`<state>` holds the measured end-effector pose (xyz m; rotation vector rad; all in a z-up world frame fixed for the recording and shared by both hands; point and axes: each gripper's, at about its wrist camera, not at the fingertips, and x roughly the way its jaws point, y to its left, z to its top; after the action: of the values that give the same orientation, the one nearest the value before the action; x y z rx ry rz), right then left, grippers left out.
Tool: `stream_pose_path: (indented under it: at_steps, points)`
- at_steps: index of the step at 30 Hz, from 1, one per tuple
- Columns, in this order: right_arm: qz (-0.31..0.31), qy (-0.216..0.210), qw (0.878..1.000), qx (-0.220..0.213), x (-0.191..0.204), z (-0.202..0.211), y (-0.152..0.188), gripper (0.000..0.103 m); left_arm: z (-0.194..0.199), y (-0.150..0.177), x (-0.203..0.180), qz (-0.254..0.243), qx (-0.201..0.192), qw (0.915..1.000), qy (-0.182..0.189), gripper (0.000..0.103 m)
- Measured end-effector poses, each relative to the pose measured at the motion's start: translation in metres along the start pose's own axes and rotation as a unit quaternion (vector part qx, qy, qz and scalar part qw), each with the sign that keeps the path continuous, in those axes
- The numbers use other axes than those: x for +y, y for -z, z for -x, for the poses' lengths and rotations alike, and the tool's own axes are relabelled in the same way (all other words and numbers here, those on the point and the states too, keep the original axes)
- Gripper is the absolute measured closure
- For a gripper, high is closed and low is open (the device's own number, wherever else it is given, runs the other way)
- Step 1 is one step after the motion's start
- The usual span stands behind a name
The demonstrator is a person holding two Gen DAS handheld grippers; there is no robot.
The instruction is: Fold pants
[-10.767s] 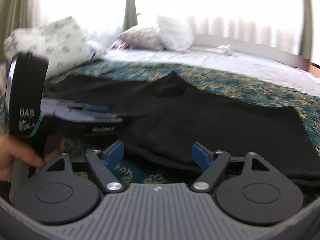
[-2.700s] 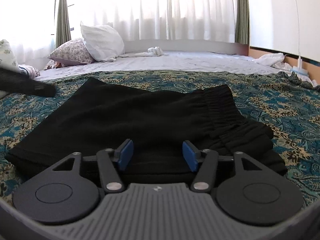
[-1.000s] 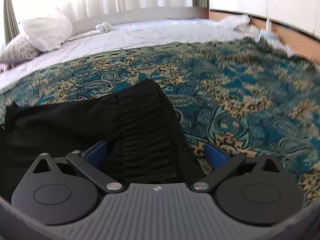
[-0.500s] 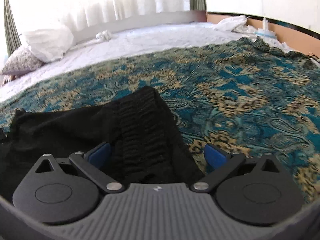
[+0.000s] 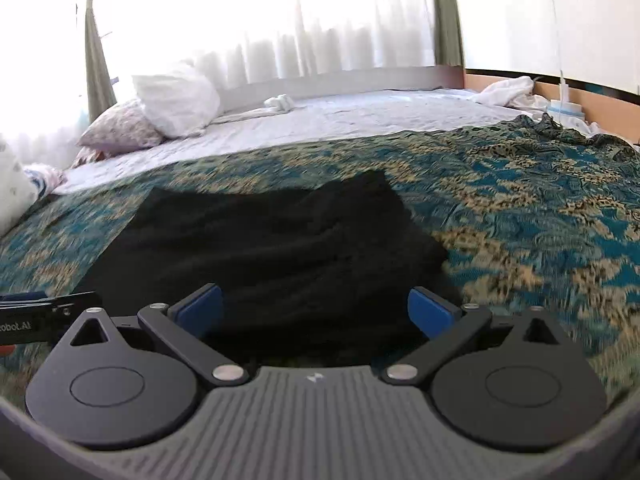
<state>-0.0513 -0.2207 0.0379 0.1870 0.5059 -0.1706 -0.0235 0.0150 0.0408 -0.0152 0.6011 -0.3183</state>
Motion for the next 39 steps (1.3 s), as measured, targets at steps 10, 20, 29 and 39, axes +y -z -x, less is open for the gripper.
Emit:
stream_pose_path:
  at_steps: [10,20,29,39]
  points:
    - [0.046,0.016,0.998,0.026,0.016,0.009,0.035,0.0,0.017,0.029,-0.013,-0.003,0.022,0.9997,-0.015,0.001]
    - [0.074,0.041,0.996,0.029,0.028,-0.001,0.039,0.0,0.008,0.035,-0.026,-0.035,0.022,0.998,-0.048,0.0]
    - [0.081,0.051,0.995,0.029,0.032,-0.008,0.04,0.0,-0.002,0.03,-0.028,-0.027,0.035,0.9969,-0.065,0.0]
    - [0.076,0.036,0.996,0.038,0.025,-0.01,0.035,0.0,-0.012,0.022,-0.03,-0.014,0.051,0.9947,-0.088,0.0]
